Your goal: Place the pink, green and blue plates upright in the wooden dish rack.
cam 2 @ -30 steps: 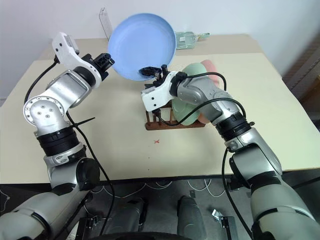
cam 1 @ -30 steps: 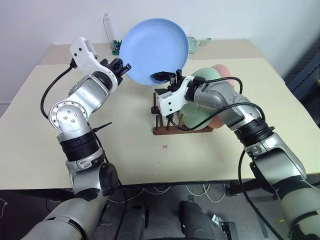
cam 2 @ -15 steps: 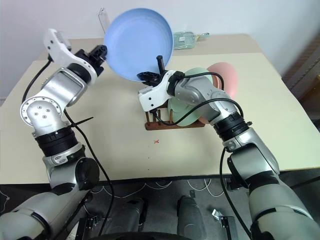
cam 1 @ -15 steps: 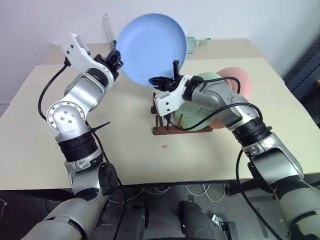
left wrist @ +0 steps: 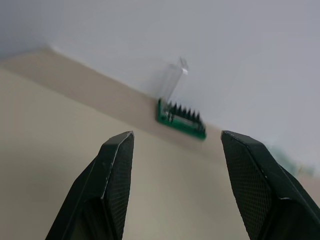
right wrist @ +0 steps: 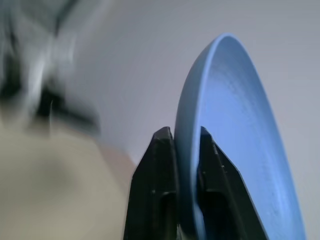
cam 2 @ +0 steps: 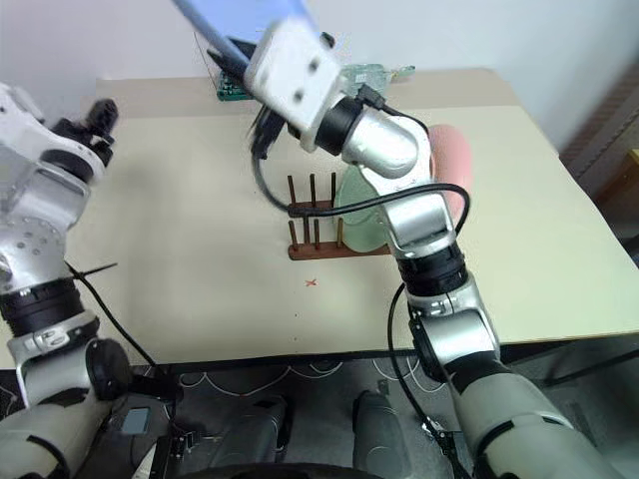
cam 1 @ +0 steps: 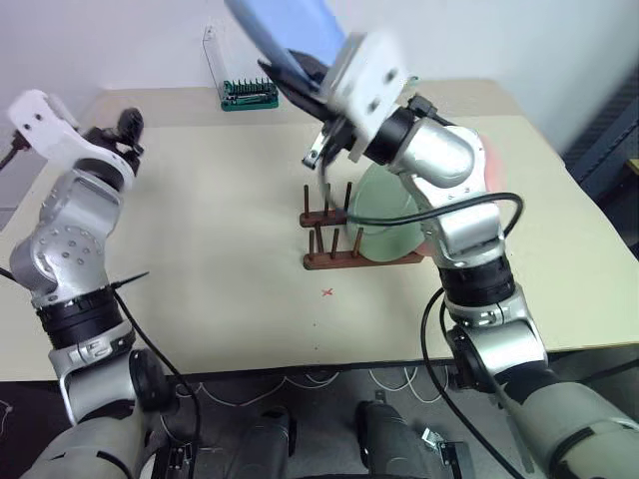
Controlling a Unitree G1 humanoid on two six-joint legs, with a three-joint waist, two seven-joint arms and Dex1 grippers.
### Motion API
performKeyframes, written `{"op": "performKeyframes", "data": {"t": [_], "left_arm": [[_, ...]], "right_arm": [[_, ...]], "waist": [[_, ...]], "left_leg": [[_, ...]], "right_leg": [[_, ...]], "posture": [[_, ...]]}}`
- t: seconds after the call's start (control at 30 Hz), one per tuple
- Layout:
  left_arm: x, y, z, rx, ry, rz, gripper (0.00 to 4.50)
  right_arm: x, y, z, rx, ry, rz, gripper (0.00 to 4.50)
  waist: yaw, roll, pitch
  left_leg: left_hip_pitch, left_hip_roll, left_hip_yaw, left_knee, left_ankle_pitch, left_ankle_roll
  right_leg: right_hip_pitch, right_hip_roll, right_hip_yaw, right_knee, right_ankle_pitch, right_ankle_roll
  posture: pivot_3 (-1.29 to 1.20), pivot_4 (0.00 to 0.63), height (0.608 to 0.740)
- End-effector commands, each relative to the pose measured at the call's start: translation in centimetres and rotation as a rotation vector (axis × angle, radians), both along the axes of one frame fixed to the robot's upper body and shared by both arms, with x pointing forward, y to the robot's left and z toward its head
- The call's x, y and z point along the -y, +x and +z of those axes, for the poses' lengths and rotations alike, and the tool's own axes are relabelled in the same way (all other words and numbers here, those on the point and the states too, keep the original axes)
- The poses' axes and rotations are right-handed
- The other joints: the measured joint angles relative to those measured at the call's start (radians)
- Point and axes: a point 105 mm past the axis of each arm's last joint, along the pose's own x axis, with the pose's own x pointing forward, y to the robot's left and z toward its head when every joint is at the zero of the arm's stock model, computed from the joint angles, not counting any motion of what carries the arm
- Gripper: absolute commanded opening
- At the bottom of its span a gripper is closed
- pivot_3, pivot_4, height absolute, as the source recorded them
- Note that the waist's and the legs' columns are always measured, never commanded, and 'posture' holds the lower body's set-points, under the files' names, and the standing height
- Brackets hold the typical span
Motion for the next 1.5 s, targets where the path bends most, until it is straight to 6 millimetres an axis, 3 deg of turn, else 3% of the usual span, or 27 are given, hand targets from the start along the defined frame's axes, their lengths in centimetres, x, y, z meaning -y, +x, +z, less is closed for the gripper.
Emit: {"op": "performKeyframes", "data": {"t": [0.03,0.2,0.57,1.03,1.3,1.5], "left_arm": [[1.5,-1.0,-0.8,0.046,0.231,-0.098,2.82],[2.4,-1.4,-4.1,0.006,0.290,-0.168,2.82],[4.2,-1.8,-6.7,-0.009,0.404,-0.230,2.82],[5.4,-1.2,-6.5,-0.001,0.410,-0.269,2.82],[5.9,-1.0,-6.4,0.005,0.414,-0.285,2.82],[6.1,-1.2,-6.7,-0.004,0.419,-0.298,2.82]], "right_arm": [[1.2,-2.4,0.2,-0.244,0.125,0.178,0.00],[1.2,-2.4,-1.5,-0.496,0.239,0.197,0.00],[0.7,-1.1,-4.9,-0.898,0.378,0.144,0.00],[3.1,0.3,-5.0,-0.980,0.584,-0.072,0.00],[3.5,0.8,-5.3,-1.016,0.620,-0.119,0.00],[3.5,-0.2,-2.9,-0.934,0.664,-0.027,0.00]], "waist": [[-0.001,0.000,0.000],[-0.003,0.001,0.000],[-0.003,0.002,0.000],[-0.003,0.002,0.000],[-0.003,0.002,0.000],[-0.004,0.002,0.000]], "left_leg": [[0.000,0.000,0.000,-0.001,-0.001,0.001],[0.001,0.001,0.000,-0.006,0.000,0.001],[0.001,0.001,0.001,-0.008,0.000,0.001],[0.001,0.001,0.001,-0.008,0.000,0.001],[0.001,0.001,0.001,-0.008,0.000,0.001],[0.001,0.001,0.001,-0.008,0.000,0.001]], "right_leg": [[0.000,0.000,0.000,0.000,0.000,0.000],[-0.004,0.000,0.000,0.001,0.001,-0.002],[-0.004,0.000,0.000,0.001,0.001,-0.002],[-0.004,0.000,0.000,0.001,0.001,-0.002],[-0.004,0.000,0.000,0.001,0.001,-0.002],[-0.004,0.000,0.000,0.000,0.001,-0.002]], "posture": [[0.00,0.150,0.740],[0.00,0.150,0.740],[0.00,0.150,0.740],[0.00,0.150,0.740],[0.00,0.150,0.740],[0.00,0.150,0.740]]}}
